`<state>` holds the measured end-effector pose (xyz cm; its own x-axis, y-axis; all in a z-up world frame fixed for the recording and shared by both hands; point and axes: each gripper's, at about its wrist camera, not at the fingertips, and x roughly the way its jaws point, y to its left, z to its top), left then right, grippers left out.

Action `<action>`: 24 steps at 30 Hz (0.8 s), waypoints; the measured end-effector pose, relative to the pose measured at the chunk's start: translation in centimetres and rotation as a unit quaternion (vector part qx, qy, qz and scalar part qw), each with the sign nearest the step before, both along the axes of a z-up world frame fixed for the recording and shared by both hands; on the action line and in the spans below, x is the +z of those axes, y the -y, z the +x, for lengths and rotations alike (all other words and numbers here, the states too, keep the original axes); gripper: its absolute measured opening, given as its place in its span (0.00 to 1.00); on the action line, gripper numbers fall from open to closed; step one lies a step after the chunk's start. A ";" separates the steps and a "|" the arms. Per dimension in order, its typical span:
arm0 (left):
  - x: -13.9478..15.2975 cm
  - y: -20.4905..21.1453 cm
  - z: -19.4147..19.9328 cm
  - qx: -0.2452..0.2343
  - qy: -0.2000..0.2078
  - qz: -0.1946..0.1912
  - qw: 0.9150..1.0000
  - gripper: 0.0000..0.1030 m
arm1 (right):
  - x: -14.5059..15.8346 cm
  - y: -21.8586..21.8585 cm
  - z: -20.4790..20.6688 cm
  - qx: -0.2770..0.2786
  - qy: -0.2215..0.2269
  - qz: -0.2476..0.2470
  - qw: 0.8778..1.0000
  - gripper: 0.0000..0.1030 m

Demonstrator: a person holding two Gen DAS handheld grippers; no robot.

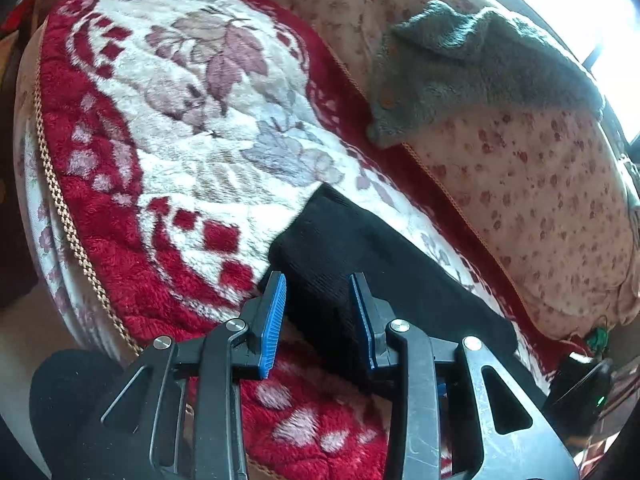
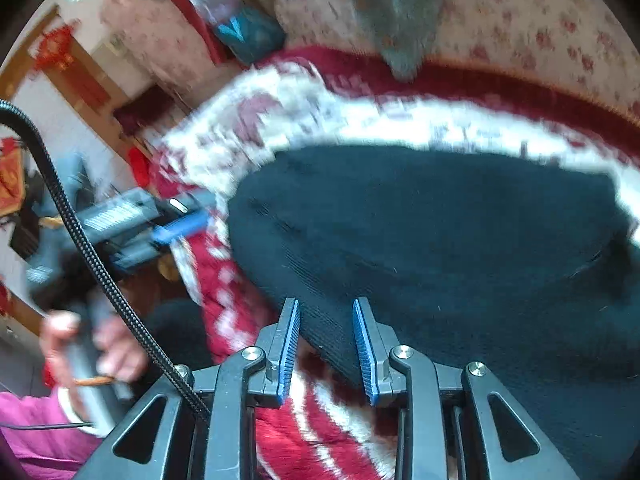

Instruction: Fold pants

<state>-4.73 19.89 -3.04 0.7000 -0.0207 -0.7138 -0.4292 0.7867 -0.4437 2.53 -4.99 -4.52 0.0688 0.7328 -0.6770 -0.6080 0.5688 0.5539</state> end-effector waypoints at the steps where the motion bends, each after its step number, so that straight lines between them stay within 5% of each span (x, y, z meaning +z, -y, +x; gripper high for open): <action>1: 0.2 0.5 0.0 -0.005 0.001 0.005 1.000 0.30 | 0.4 0.4 0.1 -0.006 -0.008 0.012 1.000 0.25; 9: 0.9 5.5 1.4 -0.065 0.000 0.025 0.998 0.30 | 4.1 7.7 0.3 -0.083 0.009 0.039 0.996 0.29; 13: 1.0 8.8 2.5 -0.101 -0.005 0.034 0.994 0.42 | 4.5 11.9 0.1 -0.130 0.004 0.043 0.991 0.31; 24: 1.9 18.5 5.0 -0.202 -0.002 0.084 0.976 0.42 | 5.3 21.2 -1.6 -0.221 0.012 0.022 0.975 0.34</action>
